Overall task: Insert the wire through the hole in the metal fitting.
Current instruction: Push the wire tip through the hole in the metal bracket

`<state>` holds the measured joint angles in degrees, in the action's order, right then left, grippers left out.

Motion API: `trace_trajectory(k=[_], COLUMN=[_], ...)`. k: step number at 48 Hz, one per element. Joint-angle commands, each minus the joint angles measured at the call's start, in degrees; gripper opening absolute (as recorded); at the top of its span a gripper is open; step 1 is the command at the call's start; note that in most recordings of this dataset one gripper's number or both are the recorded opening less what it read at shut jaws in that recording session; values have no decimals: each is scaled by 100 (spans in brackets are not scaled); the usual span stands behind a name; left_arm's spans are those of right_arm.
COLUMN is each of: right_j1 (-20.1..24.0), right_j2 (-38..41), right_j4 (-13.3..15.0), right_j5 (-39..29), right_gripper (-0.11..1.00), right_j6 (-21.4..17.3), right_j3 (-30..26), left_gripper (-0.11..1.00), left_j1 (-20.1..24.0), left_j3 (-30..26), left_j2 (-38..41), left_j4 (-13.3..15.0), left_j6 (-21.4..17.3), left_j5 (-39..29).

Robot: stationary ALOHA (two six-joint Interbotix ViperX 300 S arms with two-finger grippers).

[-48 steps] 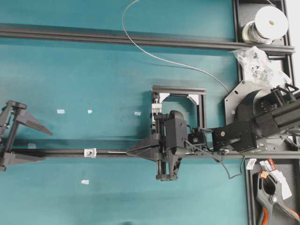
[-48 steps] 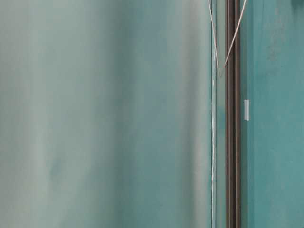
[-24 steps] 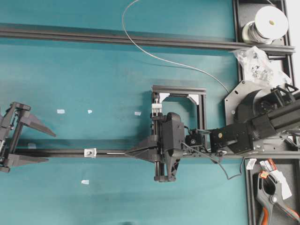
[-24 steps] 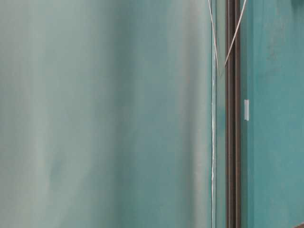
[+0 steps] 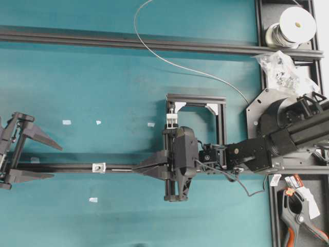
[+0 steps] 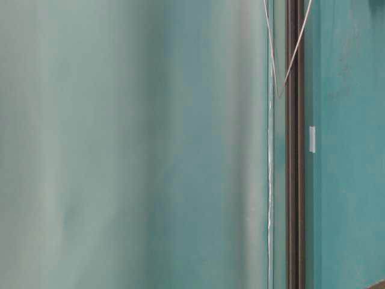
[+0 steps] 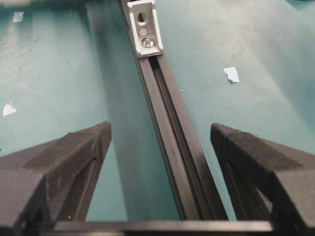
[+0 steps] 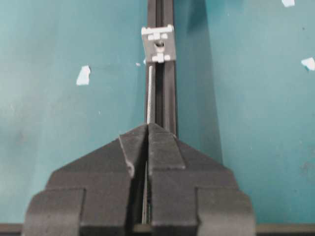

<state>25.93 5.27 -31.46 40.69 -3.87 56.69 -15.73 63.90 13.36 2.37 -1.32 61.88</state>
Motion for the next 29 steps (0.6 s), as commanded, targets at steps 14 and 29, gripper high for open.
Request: trace_trajectory(k=[14, 29], right_j1=[18, 18], right_j2=[9, 88], right_j4=[-9, -9], right_j5=[149, 193], right_gripper=[-1, -1], right_j6=[44, 53], right_j3=[-149, -185], left_gripper=[85, 85], left_j1=[-18, -18], left_j3=[-62, -97], left_j2=[-97, -97], left_j4=[0, -9], left_j6=[0, 0], left_j5=[26, 26])
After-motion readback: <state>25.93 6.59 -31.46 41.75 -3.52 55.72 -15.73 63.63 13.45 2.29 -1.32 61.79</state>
